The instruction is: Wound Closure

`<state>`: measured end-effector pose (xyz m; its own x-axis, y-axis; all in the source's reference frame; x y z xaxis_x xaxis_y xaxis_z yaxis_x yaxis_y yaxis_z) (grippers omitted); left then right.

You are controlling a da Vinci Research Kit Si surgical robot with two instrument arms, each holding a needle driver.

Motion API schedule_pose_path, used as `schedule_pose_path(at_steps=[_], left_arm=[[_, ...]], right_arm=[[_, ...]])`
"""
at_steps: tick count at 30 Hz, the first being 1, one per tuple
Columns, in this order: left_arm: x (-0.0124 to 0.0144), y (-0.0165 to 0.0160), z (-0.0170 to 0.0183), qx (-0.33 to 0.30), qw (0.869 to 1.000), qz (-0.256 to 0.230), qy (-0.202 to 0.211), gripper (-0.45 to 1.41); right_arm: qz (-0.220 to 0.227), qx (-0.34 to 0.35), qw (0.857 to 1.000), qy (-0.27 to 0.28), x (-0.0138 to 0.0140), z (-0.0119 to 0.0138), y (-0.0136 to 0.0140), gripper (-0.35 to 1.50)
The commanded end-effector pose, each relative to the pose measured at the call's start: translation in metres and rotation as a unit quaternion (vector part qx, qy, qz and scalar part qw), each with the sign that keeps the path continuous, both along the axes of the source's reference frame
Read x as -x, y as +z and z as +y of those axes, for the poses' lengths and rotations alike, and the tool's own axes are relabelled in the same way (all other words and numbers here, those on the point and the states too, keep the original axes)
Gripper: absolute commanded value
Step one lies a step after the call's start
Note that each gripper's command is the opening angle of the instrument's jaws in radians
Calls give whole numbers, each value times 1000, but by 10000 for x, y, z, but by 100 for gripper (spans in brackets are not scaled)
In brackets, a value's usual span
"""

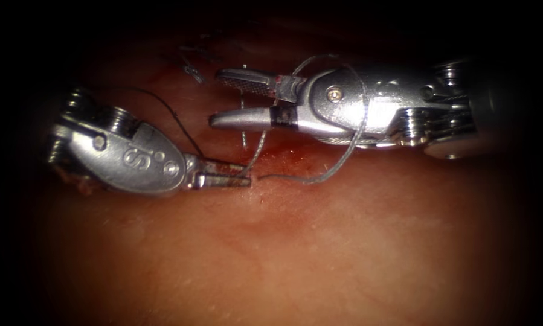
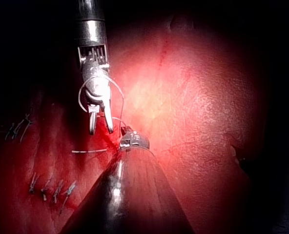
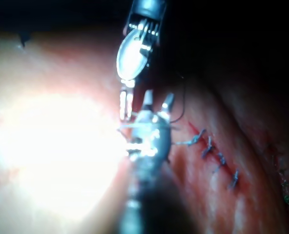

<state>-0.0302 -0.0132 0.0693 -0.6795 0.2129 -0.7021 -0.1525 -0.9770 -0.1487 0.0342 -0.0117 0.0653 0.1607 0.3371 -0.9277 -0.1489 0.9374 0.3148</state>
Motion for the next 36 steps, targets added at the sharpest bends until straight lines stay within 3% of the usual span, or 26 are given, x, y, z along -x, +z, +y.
schedule_pose_path(at_steps=[1,12,20,27,36], left_arm=[[4,2,-3,-1,1000,-1,2,-45],[-14,-45,18,6,1000,-5,-1,-45],[-37,-61,44,13,1000,4,-14,-45],[-41,-55,65,18,1000,12,-19,-45],[-24,-22,77,23,999,12,-20,-45]], right_arm=[[-5,2,1000,-5,-9,-7,8,47],[-46,7,998,-30,-14,-21,29,51],[-46,7,997,-63,-16,-37,36,46],[-33,6,995,-90,-19,-47,36,39],[-20,3,994,-108,-22,-52,30,32]])
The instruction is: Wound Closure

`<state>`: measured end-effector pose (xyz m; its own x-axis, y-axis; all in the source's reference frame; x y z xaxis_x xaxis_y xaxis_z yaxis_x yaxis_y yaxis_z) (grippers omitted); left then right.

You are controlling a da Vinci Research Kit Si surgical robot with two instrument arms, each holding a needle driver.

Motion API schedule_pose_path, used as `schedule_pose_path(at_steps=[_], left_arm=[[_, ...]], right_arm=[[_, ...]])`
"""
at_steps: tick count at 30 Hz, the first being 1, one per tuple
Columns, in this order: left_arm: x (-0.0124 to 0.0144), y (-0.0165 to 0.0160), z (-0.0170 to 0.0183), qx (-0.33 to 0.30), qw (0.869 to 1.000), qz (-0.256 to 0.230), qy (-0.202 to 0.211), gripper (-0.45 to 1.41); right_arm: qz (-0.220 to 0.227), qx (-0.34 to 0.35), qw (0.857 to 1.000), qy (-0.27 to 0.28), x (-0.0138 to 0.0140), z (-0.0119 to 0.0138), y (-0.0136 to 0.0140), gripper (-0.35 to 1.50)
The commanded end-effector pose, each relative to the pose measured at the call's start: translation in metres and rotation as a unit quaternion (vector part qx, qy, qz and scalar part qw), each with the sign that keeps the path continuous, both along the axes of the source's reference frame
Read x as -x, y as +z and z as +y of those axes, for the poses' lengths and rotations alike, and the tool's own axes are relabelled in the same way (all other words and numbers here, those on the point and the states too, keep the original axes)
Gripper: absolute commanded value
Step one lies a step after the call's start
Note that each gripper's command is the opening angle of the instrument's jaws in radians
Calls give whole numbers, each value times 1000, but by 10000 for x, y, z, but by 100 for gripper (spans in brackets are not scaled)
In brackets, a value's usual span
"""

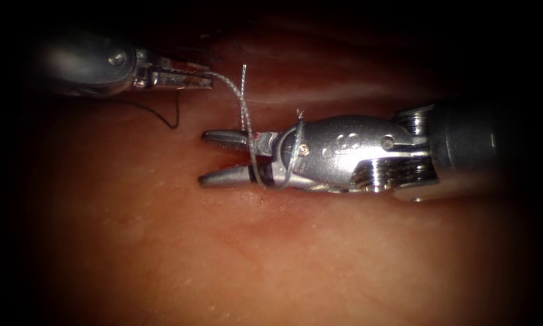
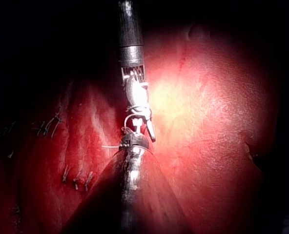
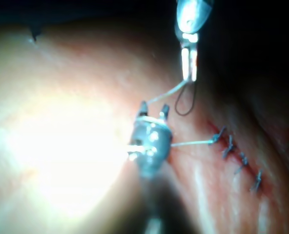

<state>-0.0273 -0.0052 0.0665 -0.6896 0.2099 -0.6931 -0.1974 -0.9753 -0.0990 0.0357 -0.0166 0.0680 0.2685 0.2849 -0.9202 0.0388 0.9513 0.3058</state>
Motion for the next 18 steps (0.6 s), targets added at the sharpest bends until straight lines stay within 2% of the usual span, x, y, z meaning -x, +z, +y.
schedule_pose_path(at_steps=[1,9,18], left_arm=[[6,10,-3,0,1000,-3,2,-45],[13,47,-11,-1,1000,3,18,-45],[11,77,-21,0,999,7,34,-45]], right_arm=[[3,-1,1000,-3,-7,-4,2,31],[16,-4,1000,-8,-5,-2,-2,29],[64,-13,998,-2,1,7,-19,22]])
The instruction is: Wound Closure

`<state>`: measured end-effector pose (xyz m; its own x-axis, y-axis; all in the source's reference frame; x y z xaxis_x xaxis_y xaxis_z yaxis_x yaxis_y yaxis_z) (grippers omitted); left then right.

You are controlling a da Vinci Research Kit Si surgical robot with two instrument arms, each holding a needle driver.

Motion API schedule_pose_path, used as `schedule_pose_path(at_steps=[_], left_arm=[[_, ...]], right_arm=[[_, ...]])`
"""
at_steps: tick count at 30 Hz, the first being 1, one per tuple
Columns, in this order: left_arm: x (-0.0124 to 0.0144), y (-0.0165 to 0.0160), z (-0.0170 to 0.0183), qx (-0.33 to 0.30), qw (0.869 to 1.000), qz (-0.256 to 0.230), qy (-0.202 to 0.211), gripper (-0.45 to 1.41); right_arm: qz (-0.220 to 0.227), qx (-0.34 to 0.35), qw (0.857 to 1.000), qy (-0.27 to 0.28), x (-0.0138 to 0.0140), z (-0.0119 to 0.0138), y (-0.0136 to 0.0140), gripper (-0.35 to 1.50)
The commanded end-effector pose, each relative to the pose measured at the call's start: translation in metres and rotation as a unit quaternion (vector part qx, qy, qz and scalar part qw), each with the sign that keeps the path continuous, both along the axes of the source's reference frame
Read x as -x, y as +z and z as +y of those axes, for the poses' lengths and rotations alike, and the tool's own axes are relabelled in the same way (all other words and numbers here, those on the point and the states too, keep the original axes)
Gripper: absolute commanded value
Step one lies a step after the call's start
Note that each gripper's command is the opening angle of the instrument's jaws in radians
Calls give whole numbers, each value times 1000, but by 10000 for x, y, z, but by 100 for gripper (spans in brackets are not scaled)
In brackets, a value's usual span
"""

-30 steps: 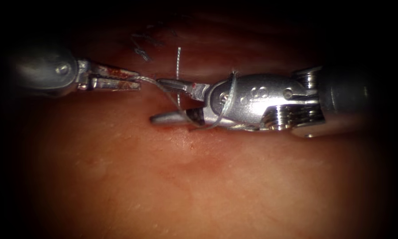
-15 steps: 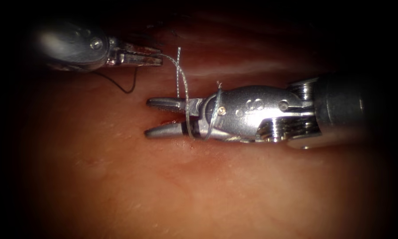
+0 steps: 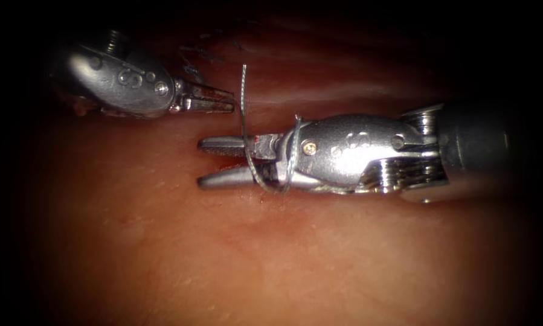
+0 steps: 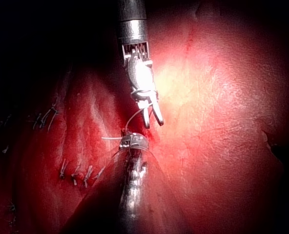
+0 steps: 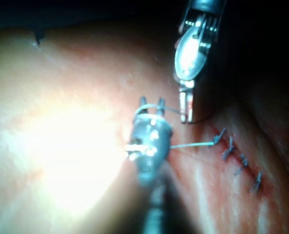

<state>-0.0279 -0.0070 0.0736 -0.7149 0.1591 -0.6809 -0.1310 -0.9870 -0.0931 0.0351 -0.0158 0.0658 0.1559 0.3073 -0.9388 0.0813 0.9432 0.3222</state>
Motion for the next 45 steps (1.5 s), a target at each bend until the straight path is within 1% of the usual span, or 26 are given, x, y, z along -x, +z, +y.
schedule_pose_path(at_steps=[1,8,9,13,14,18,24,34,35,37,39,41,42,45], left_arm=[[5,9,-4,-1,1000,0,0,-45],[8,14,-14,-2,1000,-1,6,-45],[8,13,-16,-2,1000,-1,6,-45],[10,9,-21,-2,1000,-2,6,-45],[11,7,-24,-2,1000,-2,6,-45],[11,3,-29,-2,1000,-2,6,-45],[10,-4,-37,-2,1000,-2,7,-45],[16,-16,-51,-3,1000,-1,7,-45],[16,-16,-53,-3,1000,-1,7,-45],[17,-18,-55,-4,1000,1,9,-45],[19,-20,-56,-4,1000,2,8,-45],[21,-21,-57,-6,1000,2,9,-45],[23,-22,-56,-6,1000,2,9,-45],[24,-23,-55,-7,1000,2,8,-45]], right_arm=[[8,0,1000,3,-5,-1,2,21],[25,2,999,32,-7,3,2,19],[33,2,999,40,-6,5,2,19],[40,6,997,72,-5,10,3,21],[35,5,995,90,-4,13,4,24],[27,3,994,110,1,17,8,29],[20,-22,988,149,9,25,14,29],[-5,-71,973,219,8,27,17,32],[-8,-74,972,225,9,27,17,34],[-17,-80,968,237,9,26,18,51],[-30,-79,966,245,9,26,20,59],[-54,-83,963,250,10,25,23,73],[-72,-84,961,255,11,24,27,83],[-91,-93,957,260,12,22,33,84]])
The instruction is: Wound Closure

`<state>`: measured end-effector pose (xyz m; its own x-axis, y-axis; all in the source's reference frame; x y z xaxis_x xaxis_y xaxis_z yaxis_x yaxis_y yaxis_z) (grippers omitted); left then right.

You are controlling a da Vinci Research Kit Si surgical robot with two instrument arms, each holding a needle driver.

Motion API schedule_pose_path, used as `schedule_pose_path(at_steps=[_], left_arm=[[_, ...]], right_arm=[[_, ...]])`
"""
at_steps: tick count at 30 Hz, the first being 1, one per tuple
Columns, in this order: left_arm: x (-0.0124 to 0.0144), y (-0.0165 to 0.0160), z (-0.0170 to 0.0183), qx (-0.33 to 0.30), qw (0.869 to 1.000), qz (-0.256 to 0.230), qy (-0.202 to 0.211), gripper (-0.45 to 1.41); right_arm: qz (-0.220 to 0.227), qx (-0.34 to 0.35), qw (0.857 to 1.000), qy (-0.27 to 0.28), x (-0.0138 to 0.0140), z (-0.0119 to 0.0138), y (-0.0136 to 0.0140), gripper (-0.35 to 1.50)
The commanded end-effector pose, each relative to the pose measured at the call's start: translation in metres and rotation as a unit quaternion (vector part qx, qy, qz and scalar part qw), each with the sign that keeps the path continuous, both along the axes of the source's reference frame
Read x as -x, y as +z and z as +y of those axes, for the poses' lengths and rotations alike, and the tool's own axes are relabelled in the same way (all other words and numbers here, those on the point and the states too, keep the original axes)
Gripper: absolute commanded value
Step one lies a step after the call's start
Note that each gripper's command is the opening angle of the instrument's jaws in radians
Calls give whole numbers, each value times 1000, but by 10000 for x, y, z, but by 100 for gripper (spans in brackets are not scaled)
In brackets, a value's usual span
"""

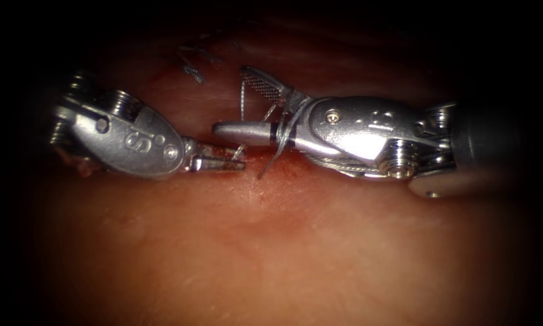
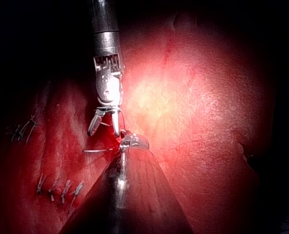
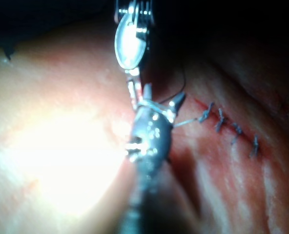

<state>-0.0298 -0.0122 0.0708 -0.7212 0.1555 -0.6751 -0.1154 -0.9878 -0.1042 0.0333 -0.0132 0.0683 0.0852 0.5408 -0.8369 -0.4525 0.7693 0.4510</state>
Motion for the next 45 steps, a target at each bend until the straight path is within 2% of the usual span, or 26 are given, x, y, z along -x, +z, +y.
schedule_pose_path(at_steps=[1,8,13,26,34,42,45], left_arm=[[5,5,-2,-2,1000,0,1,-45],[7,4,3,-6,1000,2,4,-45],[7,5,4,-7,1000,8,4,-45],[5,9,5,-8,1000,12,8,-45],[4,9,5,-8,1000,12,9,-45],[3,10,5,-9,1000,13,10,-45],[3,10,5,-8,1000,13,10,-45]], right_arm=[[-17,-19,1000,6,-5,-7,14,88],[-41,-64,997,35,-2,-10,40,91],[-53,-76,995,37,-4,-11,47,91],[-40,-112,993,17,-29,-5,63,88],[-41,-124,991,15,-27,-8,75,90],[-42,-129,991,20,-36,-7,78,90],[-42,-130,990,20,-37,-6,76,79]])
